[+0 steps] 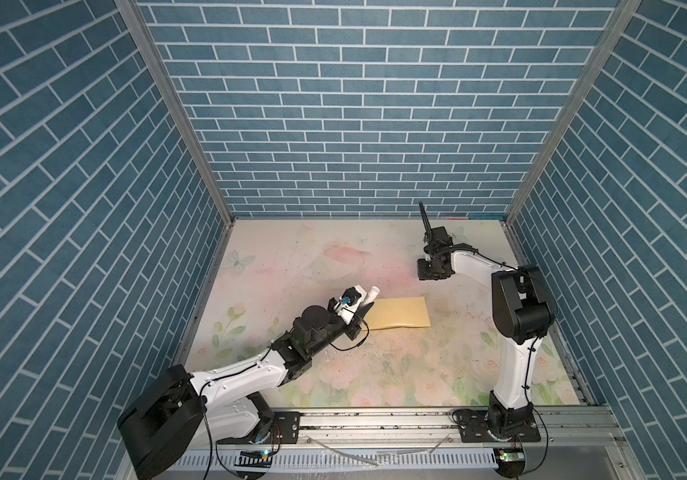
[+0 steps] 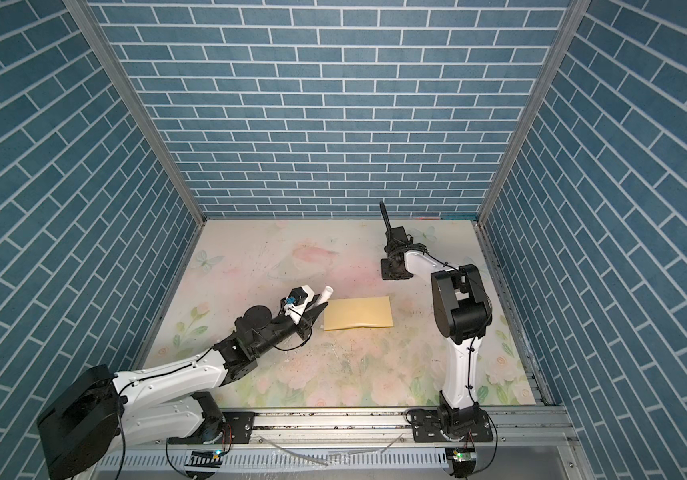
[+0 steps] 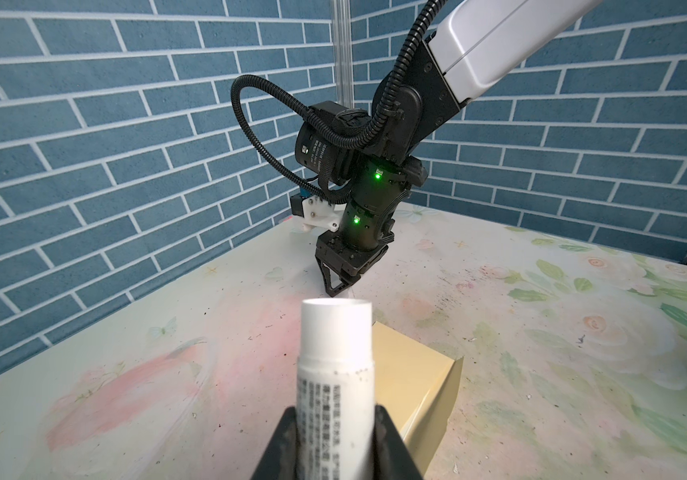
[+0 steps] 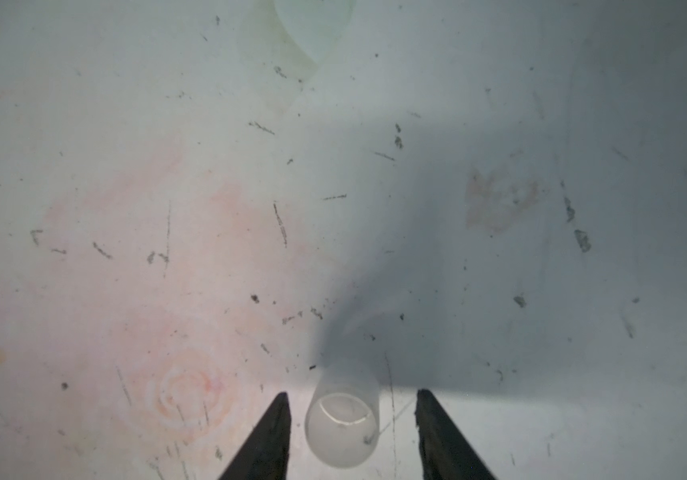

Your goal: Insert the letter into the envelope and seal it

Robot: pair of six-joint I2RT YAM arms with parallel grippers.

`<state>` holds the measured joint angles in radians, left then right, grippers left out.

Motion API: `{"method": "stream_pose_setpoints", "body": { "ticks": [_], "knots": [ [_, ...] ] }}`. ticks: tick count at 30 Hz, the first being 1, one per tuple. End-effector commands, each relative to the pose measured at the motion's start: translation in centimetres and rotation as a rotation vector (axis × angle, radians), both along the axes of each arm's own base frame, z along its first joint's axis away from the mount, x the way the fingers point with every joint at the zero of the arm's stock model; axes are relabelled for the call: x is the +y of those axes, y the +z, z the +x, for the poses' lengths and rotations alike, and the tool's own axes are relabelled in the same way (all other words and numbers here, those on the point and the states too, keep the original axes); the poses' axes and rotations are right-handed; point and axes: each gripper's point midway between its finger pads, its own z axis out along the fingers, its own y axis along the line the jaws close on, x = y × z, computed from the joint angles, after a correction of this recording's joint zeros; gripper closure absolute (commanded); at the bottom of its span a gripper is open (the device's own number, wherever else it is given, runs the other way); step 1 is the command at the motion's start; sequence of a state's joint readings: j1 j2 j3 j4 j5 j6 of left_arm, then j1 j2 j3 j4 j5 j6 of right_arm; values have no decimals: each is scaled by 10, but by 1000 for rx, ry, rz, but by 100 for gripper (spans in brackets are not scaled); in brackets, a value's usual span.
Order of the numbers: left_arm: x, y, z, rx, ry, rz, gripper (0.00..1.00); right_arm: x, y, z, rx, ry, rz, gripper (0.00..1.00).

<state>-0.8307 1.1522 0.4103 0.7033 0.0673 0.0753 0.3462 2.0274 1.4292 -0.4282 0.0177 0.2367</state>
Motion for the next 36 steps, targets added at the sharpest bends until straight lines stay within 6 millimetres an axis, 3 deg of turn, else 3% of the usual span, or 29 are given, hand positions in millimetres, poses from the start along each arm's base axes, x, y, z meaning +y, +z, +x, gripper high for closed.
{"method": "stream_pose_setpoints", "body": {
  "ticks": [1,6,10,15,18,25,32,36],
  "knots": [
    [0,2,1,-5,17,-19,100,-2,5,-7,15,1,8,45],
    [4,10,8,-6,66,-84,100,6,65,-14,-108,17,108,43],
    [5,19,13,-6,93,-153,100,30,124,-35,-222,115,303,41],
    [6,27,17,-20,117,-206,100,71,208,-86,-344,316,637,35],
    [6,31,18,-30,123,-215,100,93,242,-117,-372,410,763,27],
    [5,38,17,-43,120,-228,100,140,254,-162,-307,547,766,13],
    [4,41,17,-49,117,-229,100,169,258,-182,-266,628,791,6],
    [3,43,17,-50,113,-230,100,178,256,-185,-250,644,782,8]
  ]
}}
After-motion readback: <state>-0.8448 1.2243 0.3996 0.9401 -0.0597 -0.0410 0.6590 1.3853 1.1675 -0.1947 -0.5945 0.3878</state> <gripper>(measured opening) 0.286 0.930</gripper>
